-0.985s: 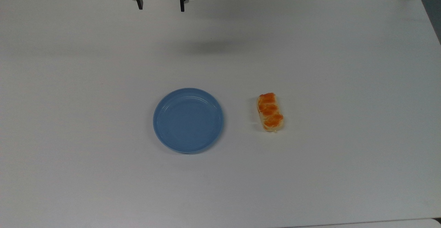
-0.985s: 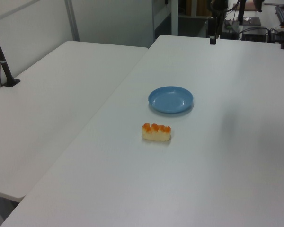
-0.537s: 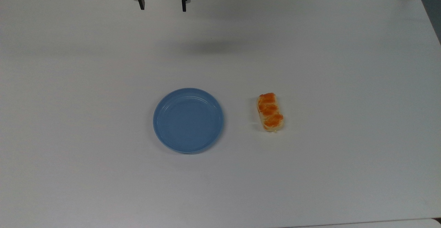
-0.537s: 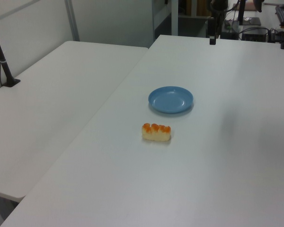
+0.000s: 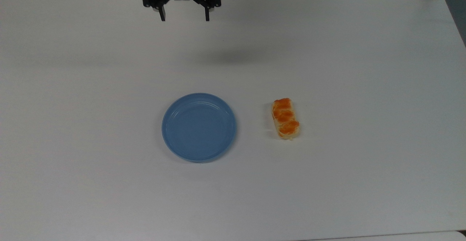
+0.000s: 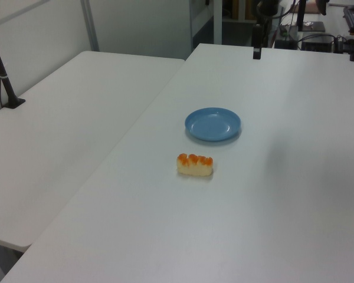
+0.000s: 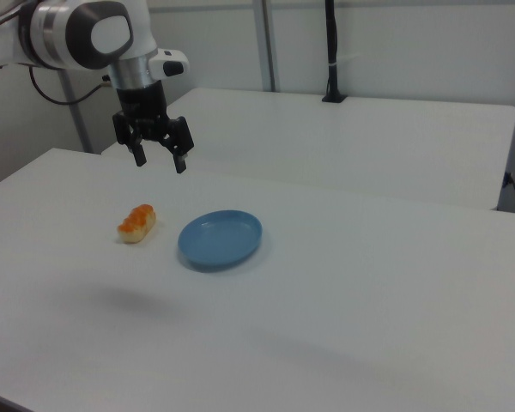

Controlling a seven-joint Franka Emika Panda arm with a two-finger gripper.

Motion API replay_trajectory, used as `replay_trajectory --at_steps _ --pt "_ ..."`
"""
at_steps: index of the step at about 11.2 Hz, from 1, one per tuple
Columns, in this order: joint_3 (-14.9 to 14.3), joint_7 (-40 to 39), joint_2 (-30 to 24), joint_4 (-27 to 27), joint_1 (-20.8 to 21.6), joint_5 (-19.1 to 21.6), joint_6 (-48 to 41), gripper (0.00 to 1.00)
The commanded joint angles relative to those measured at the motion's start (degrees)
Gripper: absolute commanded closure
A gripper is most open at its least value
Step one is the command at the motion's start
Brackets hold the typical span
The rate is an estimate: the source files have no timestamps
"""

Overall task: Put the bread on a plate
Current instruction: 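Move the open gripper down over the orange-glazed bread roll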

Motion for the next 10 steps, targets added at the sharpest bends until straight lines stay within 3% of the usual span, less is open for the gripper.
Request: replay_trajectory --at_steps 1,4,10 --pt "-0.6 -0.5 3.6 -0.2 4.0 1.1 5.0 0.0" --pt "-0.6 0.4 8.5 -0.2 8.8 1.3 9.5 0.0" --pt "-0.7 12.3 20.8 1.8 17.3 0.9 25.3 0.0"
